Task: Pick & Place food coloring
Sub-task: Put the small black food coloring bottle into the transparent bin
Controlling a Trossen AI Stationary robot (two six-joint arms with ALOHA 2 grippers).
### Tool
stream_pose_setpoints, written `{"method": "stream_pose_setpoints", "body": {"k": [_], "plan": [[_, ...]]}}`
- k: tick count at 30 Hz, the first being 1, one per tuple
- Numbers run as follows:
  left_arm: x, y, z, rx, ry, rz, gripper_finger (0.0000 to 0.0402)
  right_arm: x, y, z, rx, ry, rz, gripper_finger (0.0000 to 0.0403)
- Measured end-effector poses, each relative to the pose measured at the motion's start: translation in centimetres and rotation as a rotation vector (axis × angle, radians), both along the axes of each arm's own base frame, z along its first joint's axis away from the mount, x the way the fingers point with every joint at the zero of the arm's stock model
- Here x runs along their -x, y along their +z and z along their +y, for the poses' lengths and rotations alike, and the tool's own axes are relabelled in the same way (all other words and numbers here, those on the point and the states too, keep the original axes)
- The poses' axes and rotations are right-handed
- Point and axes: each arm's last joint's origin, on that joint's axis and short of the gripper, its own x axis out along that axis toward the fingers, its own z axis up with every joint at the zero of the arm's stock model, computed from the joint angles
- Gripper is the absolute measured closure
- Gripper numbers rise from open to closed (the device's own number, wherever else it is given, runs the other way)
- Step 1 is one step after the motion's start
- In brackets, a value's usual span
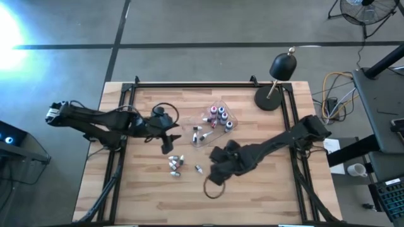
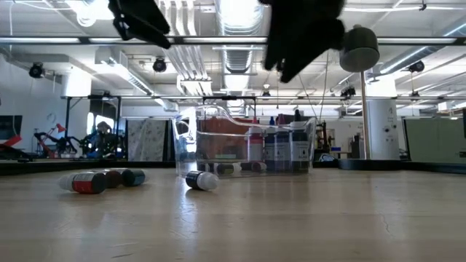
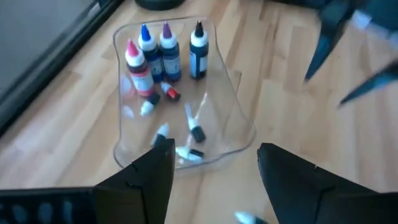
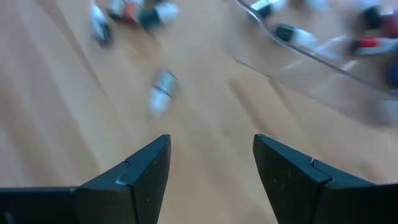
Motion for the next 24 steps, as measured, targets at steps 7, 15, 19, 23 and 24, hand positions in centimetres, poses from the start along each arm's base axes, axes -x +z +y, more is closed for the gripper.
{"method": "stream_pose_setpoints", "body": {"k": [7,15,19,23,24], "plan": [[1.9,0.5,-0.7,0.116,0.027,-0.071,0.0198,-3.3,-4.2,-0.2,-0.159,-0.044,-0.003,0.0179],[3.0,-0.5,-0.9,0.166,0.043,-0.075,0.0198,-5.3,-8.5,0.2,-0.195,-0.079,0.069,0.0179],[3.1,-1.3,-0.9,0.186,0.061,-0.059,0.0198,-6.4,-9.1,0.0,-0.193,-0.089,0.064,0.0179],[3.2,-2.2,-0.9,0.197,0.074,-0.044,0.0198,-7.5,-9.5,-0.4,-0.179,-0.105,0.039,0.0179],[3.2,-2.4,-0.9,0.201,0.078,-0.04,0.0198,-7.8,-9.7,-0.5,-0.179,-0.109,0.039,0.0179]]}}
